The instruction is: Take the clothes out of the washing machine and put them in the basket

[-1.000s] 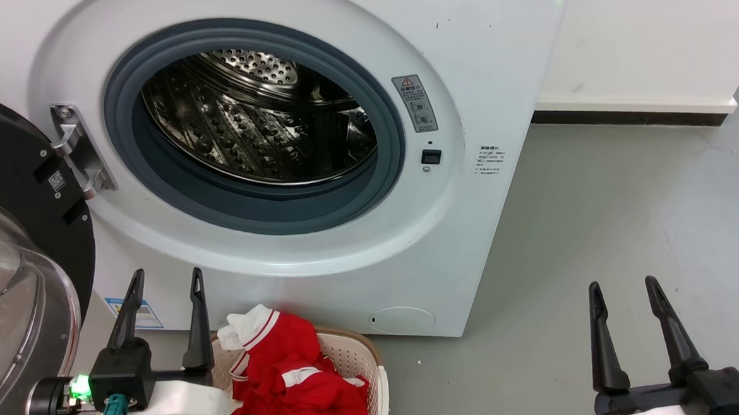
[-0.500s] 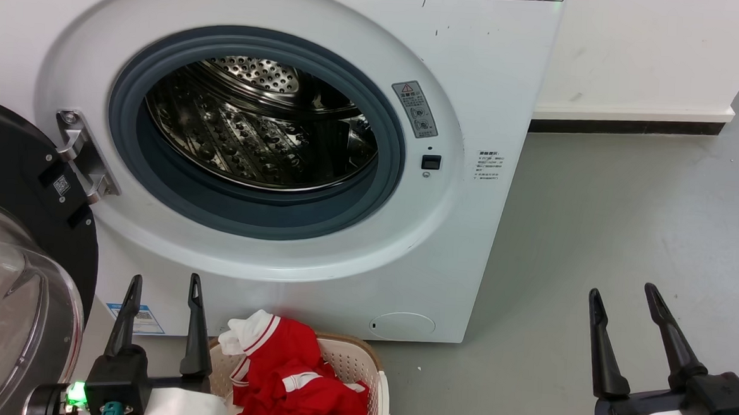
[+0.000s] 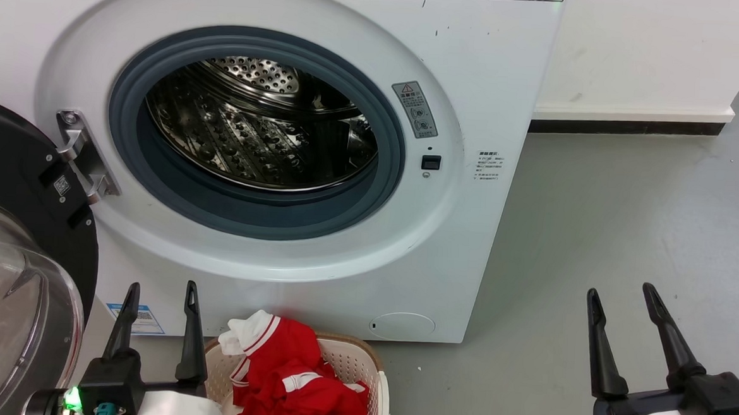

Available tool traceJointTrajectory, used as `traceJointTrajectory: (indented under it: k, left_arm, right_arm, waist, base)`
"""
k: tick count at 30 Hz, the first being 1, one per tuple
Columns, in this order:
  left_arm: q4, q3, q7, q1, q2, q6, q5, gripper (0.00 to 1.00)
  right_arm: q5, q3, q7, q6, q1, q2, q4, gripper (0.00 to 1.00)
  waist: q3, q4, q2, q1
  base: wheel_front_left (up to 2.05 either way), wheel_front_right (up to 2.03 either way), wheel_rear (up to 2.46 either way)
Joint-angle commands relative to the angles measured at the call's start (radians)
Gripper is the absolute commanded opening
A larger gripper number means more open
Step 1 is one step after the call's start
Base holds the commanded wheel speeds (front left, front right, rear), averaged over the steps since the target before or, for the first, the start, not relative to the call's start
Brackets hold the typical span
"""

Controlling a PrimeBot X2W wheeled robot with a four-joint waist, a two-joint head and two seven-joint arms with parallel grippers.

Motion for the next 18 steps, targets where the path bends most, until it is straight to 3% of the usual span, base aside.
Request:
traceJointTrajectory:
  k: [1, 2, 7, 18]
  left_arm:
    - [0.003, 0.003, -0.003, 0.008, -0.001, -0.004, -0.002, 1.00]
    - [0.001, 0.001, 0.000, 0.000, 0.000, -0.003, -0.002, 0.00]
    - [0.053, 0.003, 0.010, 0.012, -0.004, -0.004, -0.015, 0.00]
    - [0.082, 0.016, 0.067, -0.020, -0.004, -0.030, -0.247, 0.00]
  right_arm:
    - [0.002, 0.002, -0.002, -0.001, 0.008, 0.000, -0.002, 1.00]
    - [0.001, 0.001, 0.000, 0.000, 0.000, 0.000, 0.000, 0.00]
    - [0.016, 0.004, 0.002, 0.000, 0.012, 0.000, 0.041, 0.00]
    - [0.271, 0.007, 0.043, 0.000, -0.020, -0.015, 0.077, 0.00]
  waist:
    - [0.000, 0.000, 0.0000, 0.0000]
    - [0.000, 0.000, 0.0000, 0.0000]
    - [0.000, 0.000, 0.0000, 0.0000]
    - [0.002, 0.002, 0.0000, 0.0000]
  base:
    - [0.00, 0.00, 0.00]
    - [0.00, 0.00, 0.00]
    - [0.00, 0.00, 0.00]
    - [0.00, 0.00, 0.00]
